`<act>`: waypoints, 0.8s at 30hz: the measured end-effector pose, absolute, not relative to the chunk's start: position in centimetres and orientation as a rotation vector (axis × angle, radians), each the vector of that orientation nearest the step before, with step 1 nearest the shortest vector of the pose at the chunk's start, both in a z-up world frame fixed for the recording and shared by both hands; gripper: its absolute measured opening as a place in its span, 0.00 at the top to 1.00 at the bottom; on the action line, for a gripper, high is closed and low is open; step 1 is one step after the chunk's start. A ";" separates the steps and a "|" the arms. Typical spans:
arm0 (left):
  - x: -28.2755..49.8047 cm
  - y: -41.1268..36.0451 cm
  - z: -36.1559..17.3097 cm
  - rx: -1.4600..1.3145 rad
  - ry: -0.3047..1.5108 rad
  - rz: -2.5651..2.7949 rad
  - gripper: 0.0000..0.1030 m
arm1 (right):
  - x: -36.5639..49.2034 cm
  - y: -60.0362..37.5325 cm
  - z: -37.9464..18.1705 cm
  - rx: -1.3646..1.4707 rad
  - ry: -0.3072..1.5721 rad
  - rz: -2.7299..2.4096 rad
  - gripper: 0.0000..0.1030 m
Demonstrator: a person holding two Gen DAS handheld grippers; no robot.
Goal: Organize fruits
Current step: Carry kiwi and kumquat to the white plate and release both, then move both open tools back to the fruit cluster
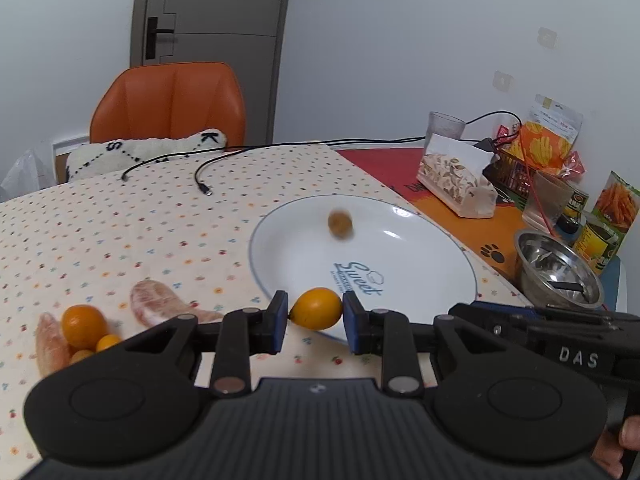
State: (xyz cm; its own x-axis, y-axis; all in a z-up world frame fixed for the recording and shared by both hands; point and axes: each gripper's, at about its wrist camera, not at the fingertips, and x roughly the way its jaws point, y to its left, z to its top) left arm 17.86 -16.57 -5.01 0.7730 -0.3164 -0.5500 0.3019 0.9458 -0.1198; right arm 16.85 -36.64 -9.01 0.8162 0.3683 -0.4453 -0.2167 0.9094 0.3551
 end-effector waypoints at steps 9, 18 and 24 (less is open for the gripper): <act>18.7 -18.0 -5.4 -0.017 0.623 -0.338 0.65 | 16.6 -37.3 -9.3 0.312 0.538 0.310 0.68; 17.9 -16.2 -5.6 -0.010 0.630 -0.274 0.46 | 16.4 -36.7 -9.2 0.313 0.534 0.320 0.59; 17.0 -14.1 -5.2 -0.023 0.618 -0.222 0.36 | 16.2 -36.0 -9.0 0.307 0.530 0.328 0.56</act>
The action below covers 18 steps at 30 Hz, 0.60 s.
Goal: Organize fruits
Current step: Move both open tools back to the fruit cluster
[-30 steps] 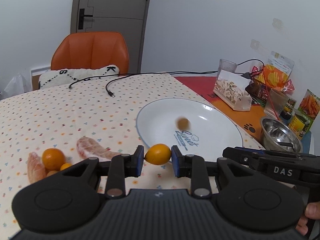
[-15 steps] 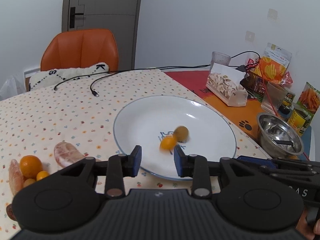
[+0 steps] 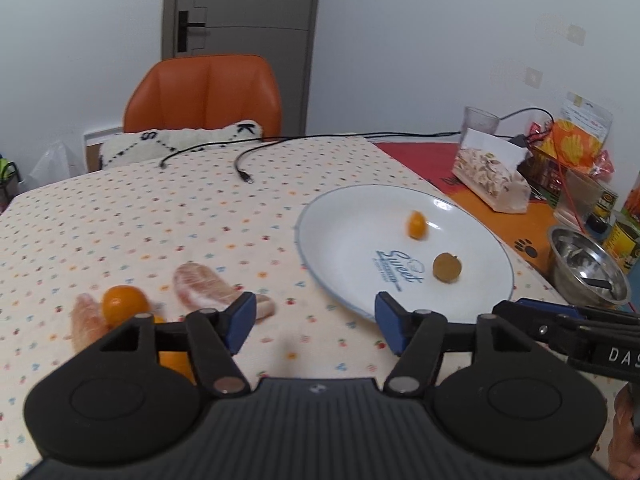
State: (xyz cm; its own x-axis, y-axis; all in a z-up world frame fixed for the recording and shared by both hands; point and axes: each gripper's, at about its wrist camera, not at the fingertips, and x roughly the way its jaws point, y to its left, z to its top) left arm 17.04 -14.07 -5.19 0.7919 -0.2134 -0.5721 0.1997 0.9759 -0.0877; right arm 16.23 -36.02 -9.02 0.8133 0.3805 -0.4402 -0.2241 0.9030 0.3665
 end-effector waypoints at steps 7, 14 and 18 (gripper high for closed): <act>15.6 -11.8 -4.7 -0.022 0.598 -0.179 0.28 | 16.1 -34.5 -8.7 0.283 0.527 0.355 0.48; 14.3 -8.8 -5.0 -0.044 0.592 -0.118 0.26 | 16.0 -32.8 -8.6 0.264 0.532 0.385 0.44; 14.0 -7.4 -5.3 -0.059 0.599 -0.085 0.26 | 16.1 -31.8 -8.5 0.256 0.533 0.403 0.41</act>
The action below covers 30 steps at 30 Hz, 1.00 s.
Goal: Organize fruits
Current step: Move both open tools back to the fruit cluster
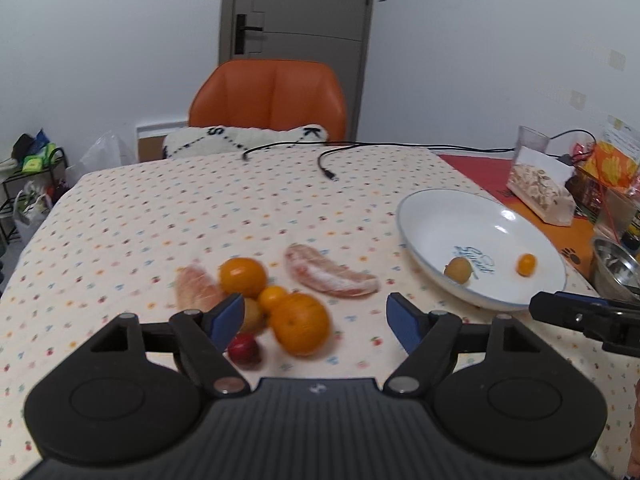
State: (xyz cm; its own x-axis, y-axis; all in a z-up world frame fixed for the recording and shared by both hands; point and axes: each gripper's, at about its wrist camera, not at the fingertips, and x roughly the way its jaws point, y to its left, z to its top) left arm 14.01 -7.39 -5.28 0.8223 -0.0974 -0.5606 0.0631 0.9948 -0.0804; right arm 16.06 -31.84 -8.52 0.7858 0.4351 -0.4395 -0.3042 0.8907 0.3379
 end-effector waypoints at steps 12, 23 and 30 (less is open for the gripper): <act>12.7 -3.5 -6.2 -0.105 0.606 -0.022 0.26 | 16.4 -28.8 -8.9 0.230 0.559 0.463 0.29; 12.2 -0.9 -7.7 -0.165 0.614 0.023 0.40 | 16.9 -27.2 -9.4 0.207 0.589 0.488 0.28; 12.5 0.4 -8.5 -0.192 0.633 0.028 0.61 | 17.3 -25.6 -9.7 0.189 0.609 0.511 0.28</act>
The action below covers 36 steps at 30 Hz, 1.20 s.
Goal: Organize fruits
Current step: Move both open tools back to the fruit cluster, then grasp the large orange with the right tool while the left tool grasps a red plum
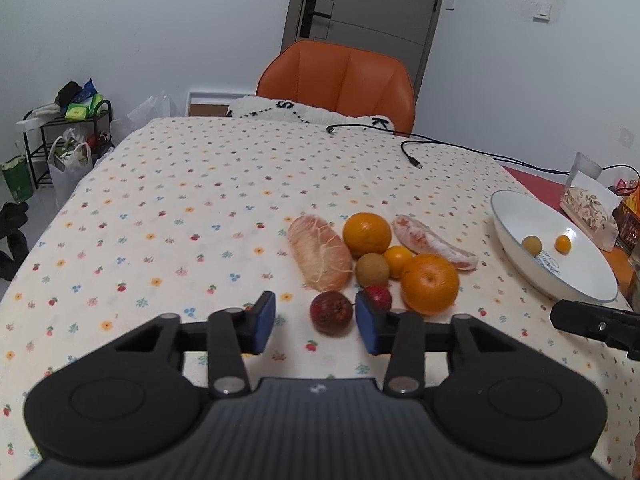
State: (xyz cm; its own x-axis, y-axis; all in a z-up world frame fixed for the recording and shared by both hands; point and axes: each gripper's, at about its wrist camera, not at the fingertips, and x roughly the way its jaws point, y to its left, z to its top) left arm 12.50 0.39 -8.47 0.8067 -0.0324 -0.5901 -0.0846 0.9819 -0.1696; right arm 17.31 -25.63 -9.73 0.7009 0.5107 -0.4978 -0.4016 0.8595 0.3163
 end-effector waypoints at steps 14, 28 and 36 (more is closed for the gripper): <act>13.2 0.5 -9.3 -0.217 0.633 -0.040 0.77 | 18.4 -21.9 -9.3 0.135 0.630 0.560 0.27; 12.4 3.2 -8.3 -0.243 0.607 -0.013 0.82 | 20.2 -18.2 -9.8 0.123 0.643 0.604 0.29; 12.2 3.5 -7.9 -0.248 0.596 -0.013 0.82 | 21.0 -17.4 -10.3 0.137 0.660 0.623 0.46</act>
